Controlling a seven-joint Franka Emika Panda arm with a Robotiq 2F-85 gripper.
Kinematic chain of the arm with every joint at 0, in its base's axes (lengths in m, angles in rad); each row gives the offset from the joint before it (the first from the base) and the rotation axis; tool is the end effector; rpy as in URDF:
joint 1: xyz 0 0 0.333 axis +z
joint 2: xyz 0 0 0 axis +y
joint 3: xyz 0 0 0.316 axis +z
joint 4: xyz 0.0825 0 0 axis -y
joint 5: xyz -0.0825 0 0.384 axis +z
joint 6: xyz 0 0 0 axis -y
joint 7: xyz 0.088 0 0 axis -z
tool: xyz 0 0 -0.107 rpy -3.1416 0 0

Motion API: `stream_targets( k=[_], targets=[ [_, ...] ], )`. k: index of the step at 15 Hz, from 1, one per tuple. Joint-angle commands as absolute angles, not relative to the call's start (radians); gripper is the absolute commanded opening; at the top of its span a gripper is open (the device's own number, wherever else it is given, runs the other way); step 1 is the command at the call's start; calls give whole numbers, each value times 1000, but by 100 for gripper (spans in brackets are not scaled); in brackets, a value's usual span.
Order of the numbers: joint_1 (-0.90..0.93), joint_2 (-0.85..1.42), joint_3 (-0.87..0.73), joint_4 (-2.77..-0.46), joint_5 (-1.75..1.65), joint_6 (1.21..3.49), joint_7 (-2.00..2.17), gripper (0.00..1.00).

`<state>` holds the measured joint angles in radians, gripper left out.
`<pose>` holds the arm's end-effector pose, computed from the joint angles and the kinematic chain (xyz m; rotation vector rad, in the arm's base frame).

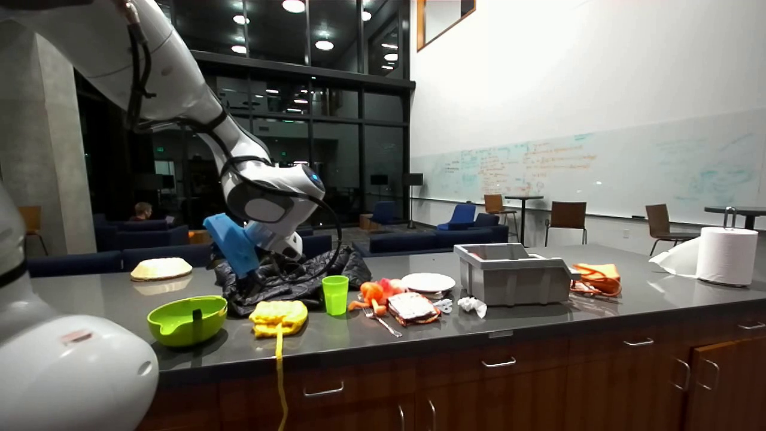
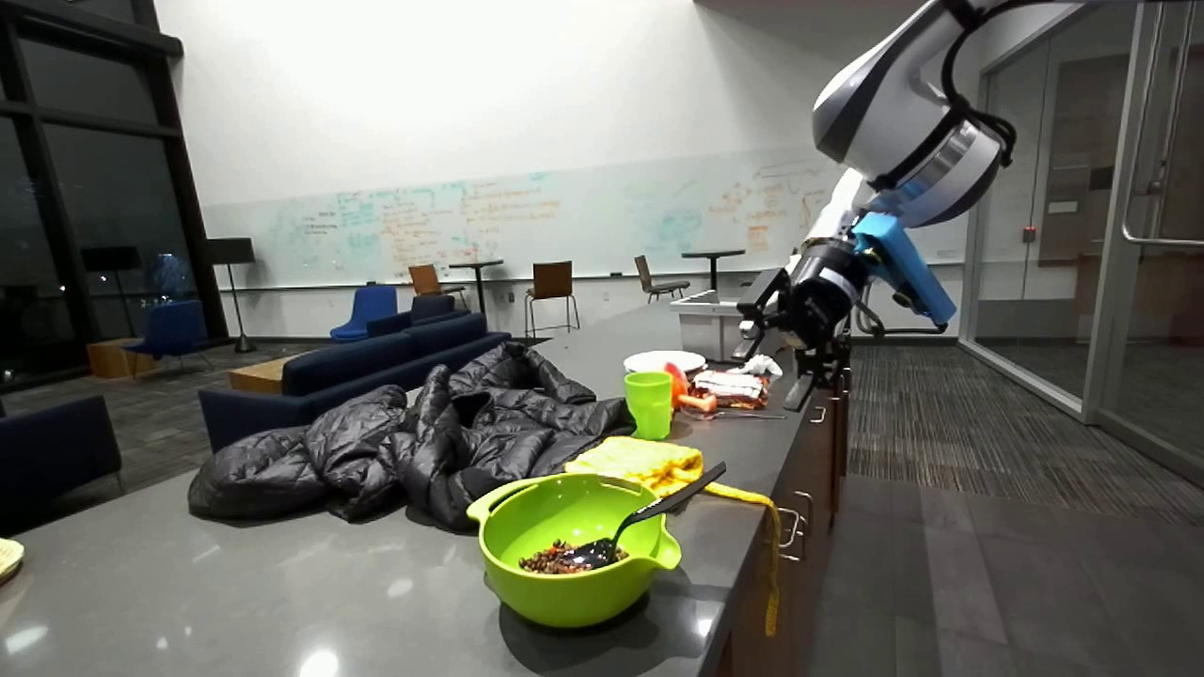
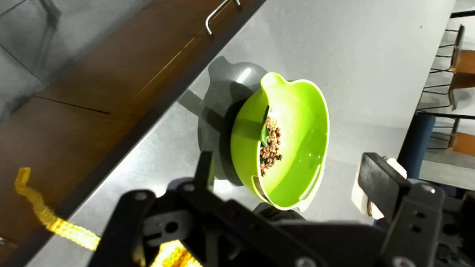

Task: Put the spoon on the counter

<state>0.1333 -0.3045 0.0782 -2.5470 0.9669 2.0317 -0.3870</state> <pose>0.3960 0.1324 0.3795 -2.3389 -0.0502 0.1427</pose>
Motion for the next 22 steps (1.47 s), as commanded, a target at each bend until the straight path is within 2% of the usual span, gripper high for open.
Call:
stream_targets(
  k=[1, 10, 22],
  targets=[
    [111, -280, 51, -2528, 941, 1997, -434, 100],
    [54, -81, -20, -2422, 935, 1868, -640, 100],
    [77, 113, 68, -2302, 987, 1830, -695, 100]
  ],
)
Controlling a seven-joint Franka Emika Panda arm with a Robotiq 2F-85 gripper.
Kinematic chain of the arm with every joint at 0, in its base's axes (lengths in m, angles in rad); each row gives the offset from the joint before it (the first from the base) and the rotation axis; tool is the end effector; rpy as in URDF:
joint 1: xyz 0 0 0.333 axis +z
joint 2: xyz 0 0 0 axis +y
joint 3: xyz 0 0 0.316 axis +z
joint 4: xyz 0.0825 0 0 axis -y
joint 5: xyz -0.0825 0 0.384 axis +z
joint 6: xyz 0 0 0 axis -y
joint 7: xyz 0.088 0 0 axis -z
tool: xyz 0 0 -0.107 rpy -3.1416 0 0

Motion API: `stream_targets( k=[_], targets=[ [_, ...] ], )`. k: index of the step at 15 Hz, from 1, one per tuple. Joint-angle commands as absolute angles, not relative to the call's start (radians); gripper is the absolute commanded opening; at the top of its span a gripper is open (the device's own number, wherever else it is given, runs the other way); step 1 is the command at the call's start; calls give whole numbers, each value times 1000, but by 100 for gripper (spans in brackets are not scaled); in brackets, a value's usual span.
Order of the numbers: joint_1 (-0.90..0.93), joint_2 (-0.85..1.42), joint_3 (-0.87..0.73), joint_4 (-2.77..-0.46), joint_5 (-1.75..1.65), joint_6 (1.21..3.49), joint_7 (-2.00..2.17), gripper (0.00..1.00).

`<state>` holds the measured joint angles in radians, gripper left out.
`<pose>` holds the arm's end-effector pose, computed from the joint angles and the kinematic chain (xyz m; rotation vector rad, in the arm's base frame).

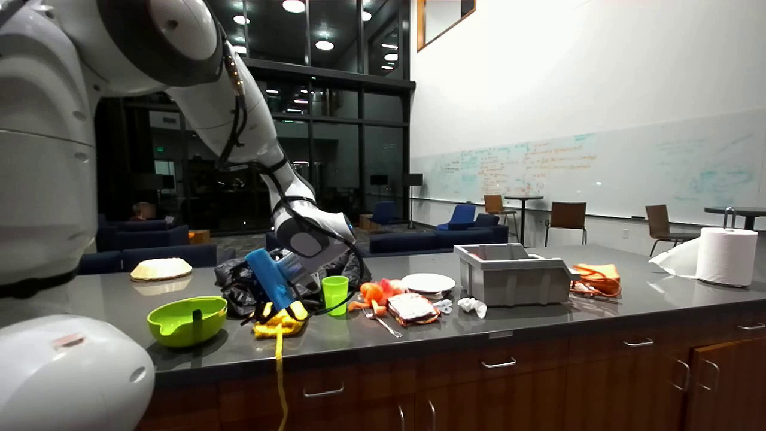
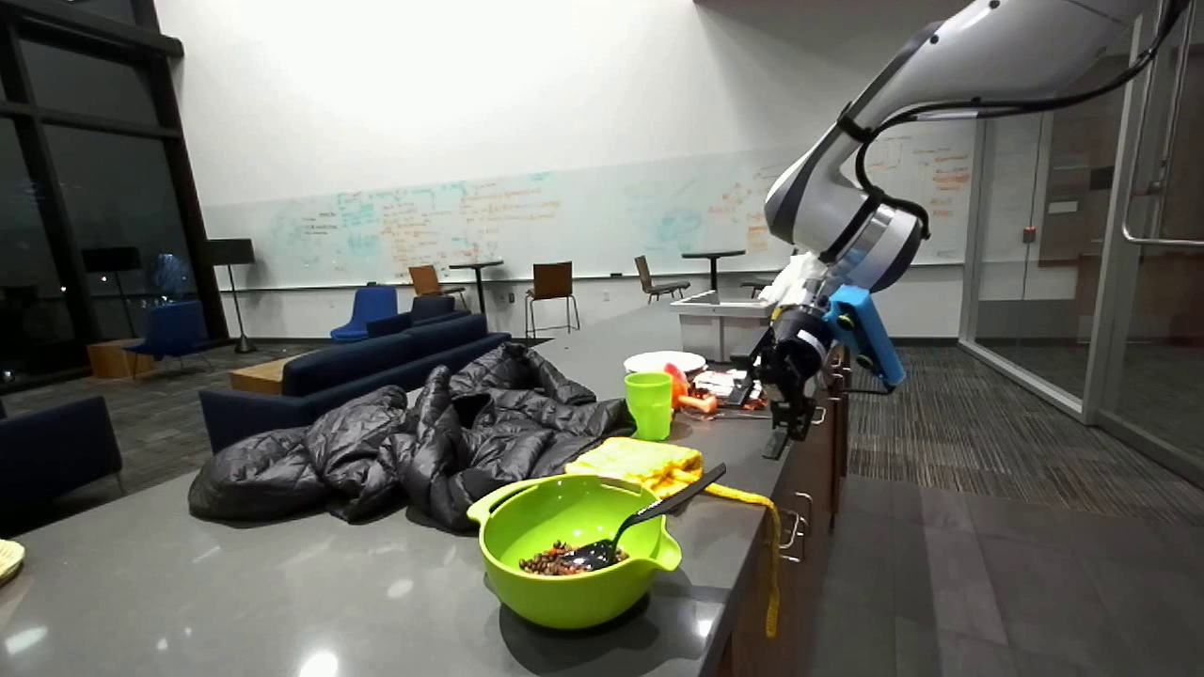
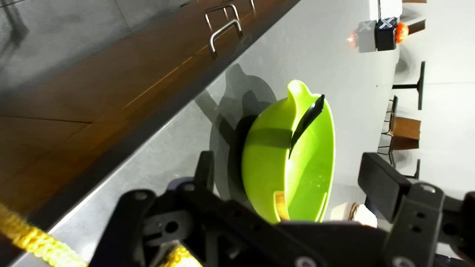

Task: Put the spoon on the counter

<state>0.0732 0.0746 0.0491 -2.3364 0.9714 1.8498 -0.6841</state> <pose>0.4552 0.1214 0.2968 -2.1713 -0.2610 0.3105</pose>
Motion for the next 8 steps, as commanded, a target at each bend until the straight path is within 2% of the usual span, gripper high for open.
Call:
stream_targets(
  k=[1, 8],
  targets=[
    [80, 120, 75, -2297, 985, 1827, -691, 100],
    [106, 181, 125, -2259, 990, 1818, -691, 100]
  ],
)
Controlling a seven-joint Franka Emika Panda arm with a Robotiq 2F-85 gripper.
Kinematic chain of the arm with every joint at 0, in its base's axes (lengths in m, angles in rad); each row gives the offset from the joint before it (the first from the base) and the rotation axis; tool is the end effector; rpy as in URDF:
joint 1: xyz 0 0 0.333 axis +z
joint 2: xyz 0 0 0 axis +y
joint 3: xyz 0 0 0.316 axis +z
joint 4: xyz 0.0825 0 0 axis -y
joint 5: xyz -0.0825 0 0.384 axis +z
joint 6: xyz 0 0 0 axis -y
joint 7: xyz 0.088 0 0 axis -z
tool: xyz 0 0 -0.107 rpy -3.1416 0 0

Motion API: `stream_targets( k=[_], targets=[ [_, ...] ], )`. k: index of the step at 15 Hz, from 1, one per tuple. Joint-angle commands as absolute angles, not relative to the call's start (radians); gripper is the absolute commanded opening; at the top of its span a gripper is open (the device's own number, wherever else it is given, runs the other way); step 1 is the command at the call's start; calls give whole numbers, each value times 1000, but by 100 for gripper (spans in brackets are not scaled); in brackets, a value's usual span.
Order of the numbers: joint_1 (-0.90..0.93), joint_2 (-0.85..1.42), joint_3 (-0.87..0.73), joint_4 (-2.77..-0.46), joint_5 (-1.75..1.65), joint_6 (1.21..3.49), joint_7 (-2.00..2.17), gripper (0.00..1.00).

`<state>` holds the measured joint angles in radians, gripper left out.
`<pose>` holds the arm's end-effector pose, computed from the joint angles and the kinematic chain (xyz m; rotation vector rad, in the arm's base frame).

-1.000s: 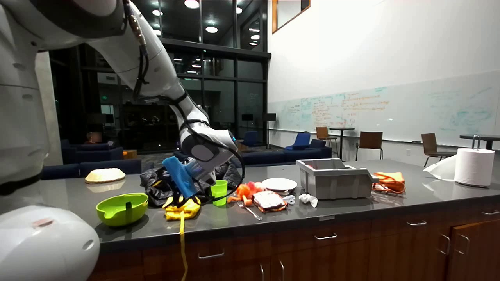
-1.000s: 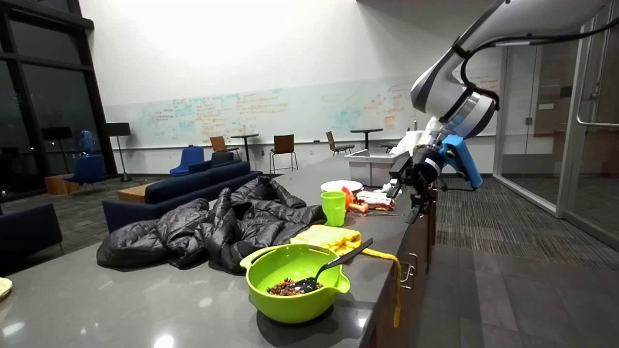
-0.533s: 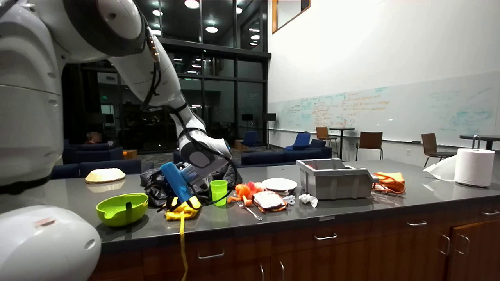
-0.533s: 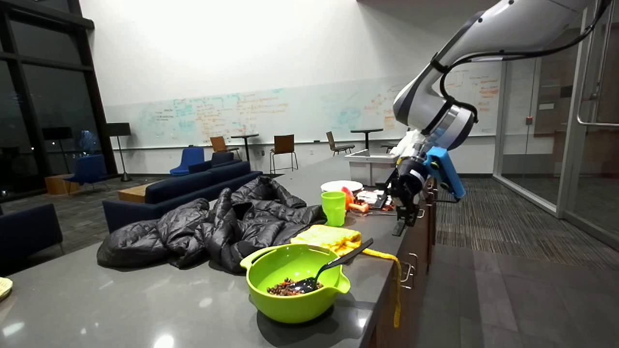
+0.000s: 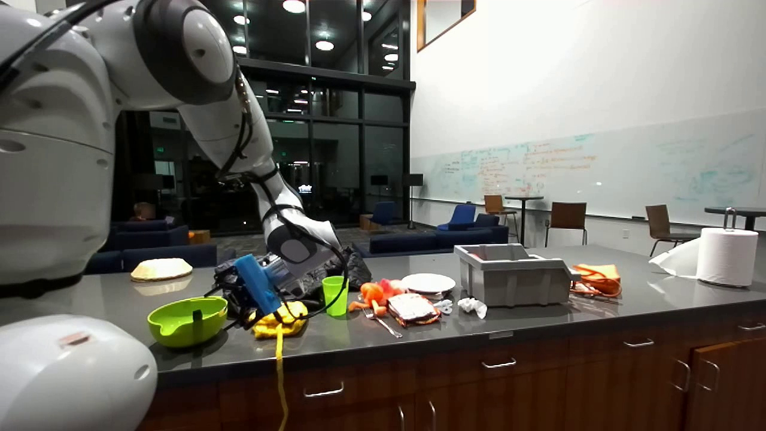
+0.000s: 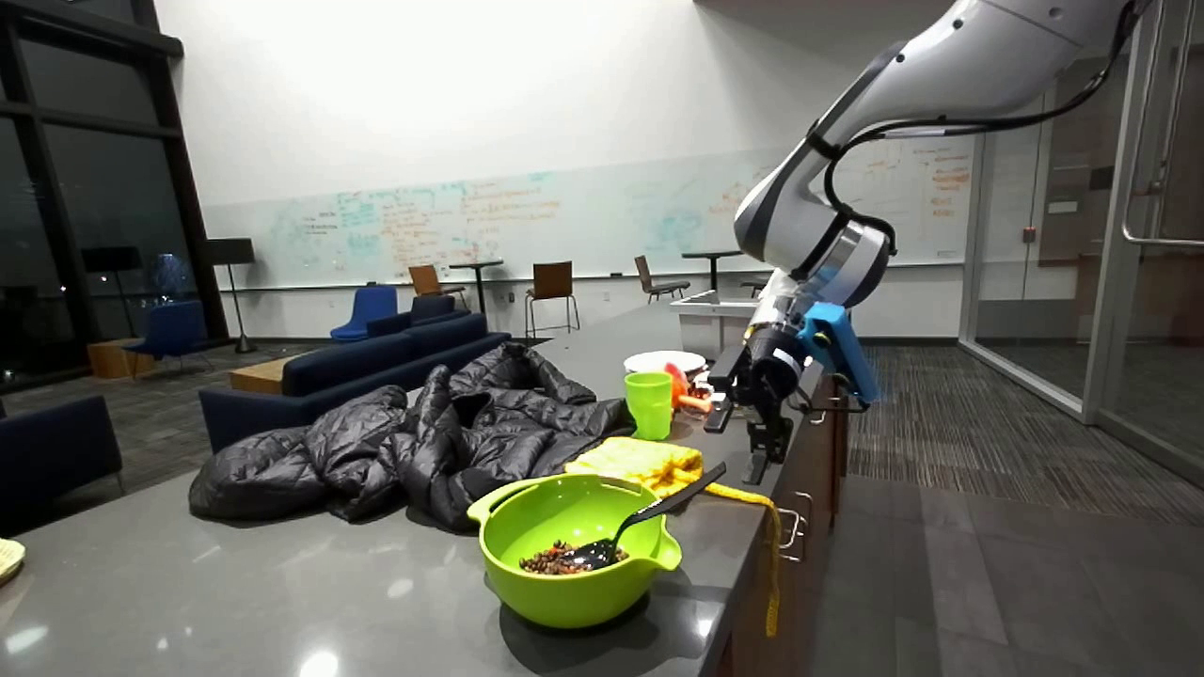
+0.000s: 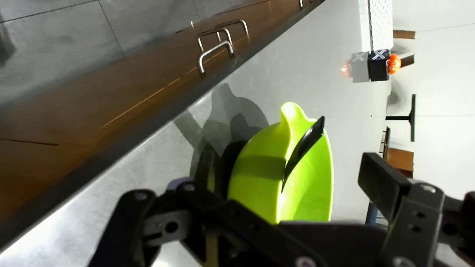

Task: Put the spoon on the counter

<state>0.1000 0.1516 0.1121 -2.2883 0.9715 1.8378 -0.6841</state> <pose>0.4542 0.1657 0.2789 -2.1401 -0.3453 0.4018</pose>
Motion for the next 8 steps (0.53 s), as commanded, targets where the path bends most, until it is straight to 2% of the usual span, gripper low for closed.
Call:
stream_targets(
  k=[1, 8],
  targets=[
    [109, 186, 131, -2255, 989, 1818, -690, 100],
    [132, 219, 159, -2210, 963, 1812, -659, 100]
  ],
)
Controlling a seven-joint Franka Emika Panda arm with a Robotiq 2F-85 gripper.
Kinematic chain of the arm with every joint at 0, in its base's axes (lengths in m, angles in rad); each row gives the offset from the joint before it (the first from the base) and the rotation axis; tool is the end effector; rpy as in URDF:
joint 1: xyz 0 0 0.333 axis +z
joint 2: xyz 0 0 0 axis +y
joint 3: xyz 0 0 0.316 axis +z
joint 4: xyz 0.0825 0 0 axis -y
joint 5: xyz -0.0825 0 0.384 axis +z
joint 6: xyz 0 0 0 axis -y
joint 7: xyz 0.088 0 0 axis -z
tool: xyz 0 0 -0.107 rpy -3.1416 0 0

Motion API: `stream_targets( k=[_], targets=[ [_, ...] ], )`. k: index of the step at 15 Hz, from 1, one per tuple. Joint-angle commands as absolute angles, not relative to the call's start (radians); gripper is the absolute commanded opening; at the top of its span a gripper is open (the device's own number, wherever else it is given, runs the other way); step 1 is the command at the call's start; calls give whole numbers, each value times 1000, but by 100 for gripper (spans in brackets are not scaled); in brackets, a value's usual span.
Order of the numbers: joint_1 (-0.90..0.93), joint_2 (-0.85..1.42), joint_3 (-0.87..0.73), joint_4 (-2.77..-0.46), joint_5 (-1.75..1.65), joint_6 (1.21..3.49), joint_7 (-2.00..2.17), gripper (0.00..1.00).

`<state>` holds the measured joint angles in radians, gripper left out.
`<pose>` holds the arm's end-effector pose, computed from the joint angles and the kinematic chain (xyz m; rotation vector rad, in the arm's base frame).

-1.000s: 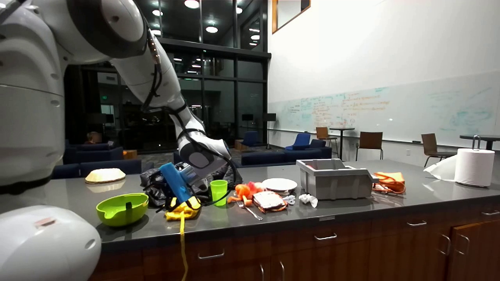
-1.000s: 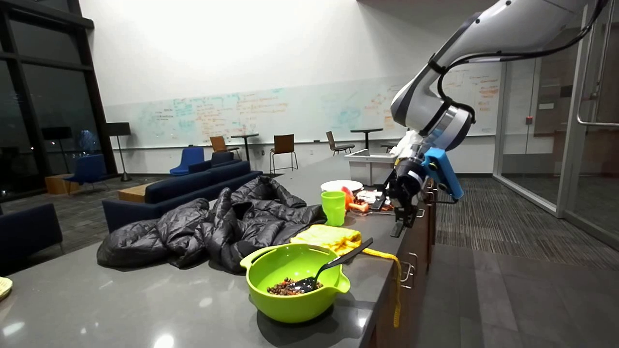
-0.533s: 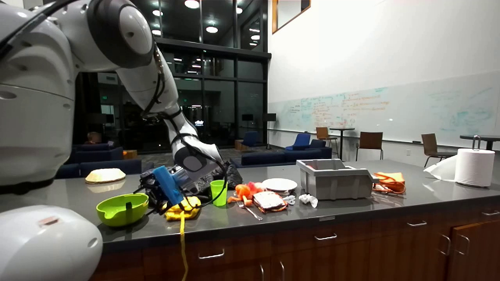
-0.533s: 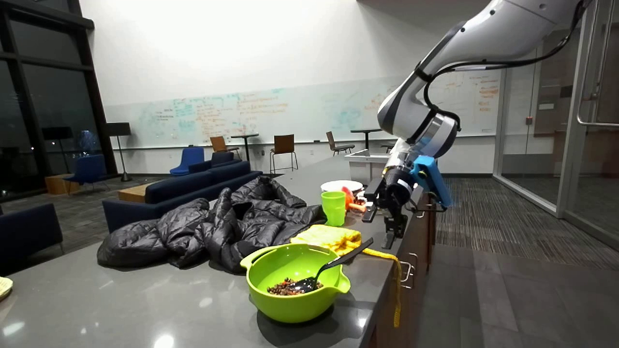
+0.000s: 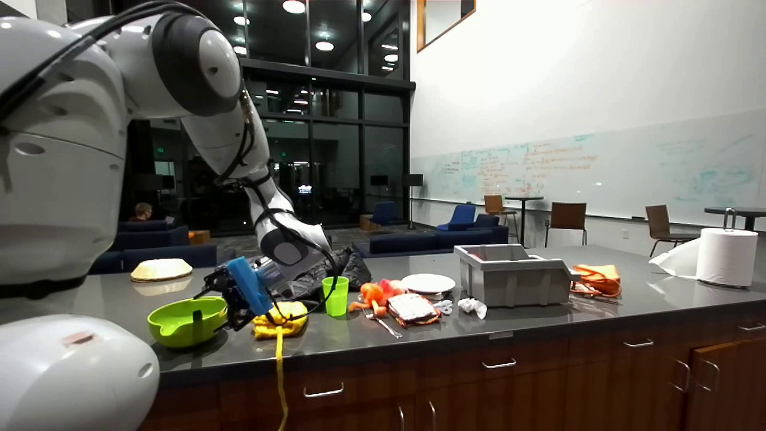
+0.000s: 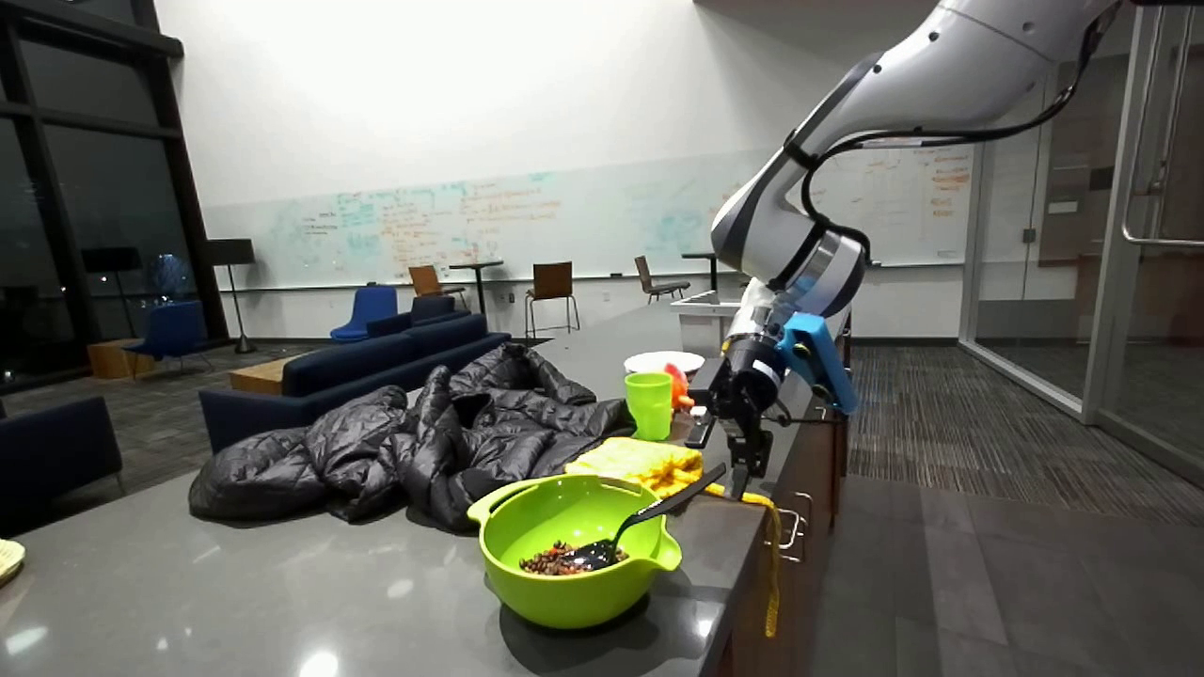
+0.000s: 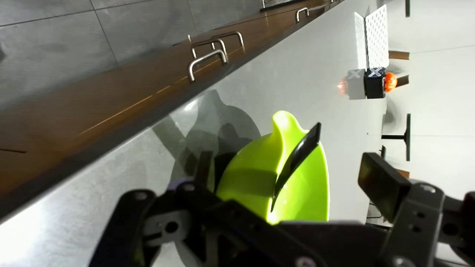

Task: Put the spoon on the counter

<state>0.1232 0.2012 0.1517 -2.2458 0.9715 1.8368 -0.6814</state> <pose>0.4546 0.1974 0.2713 -2.1200 -0.4054 0.4456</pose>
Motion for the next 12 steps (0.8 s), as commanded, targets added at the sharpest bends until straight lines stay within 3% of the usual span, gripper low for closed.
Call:
stream_targets(
  k=[1, 12],
  targets=[
    [138, 222, 165, -2201, 959, 1809, -652, 100],
    [150, 268, 182, -2151, 932, 1584, -555, 100]
  ],
)
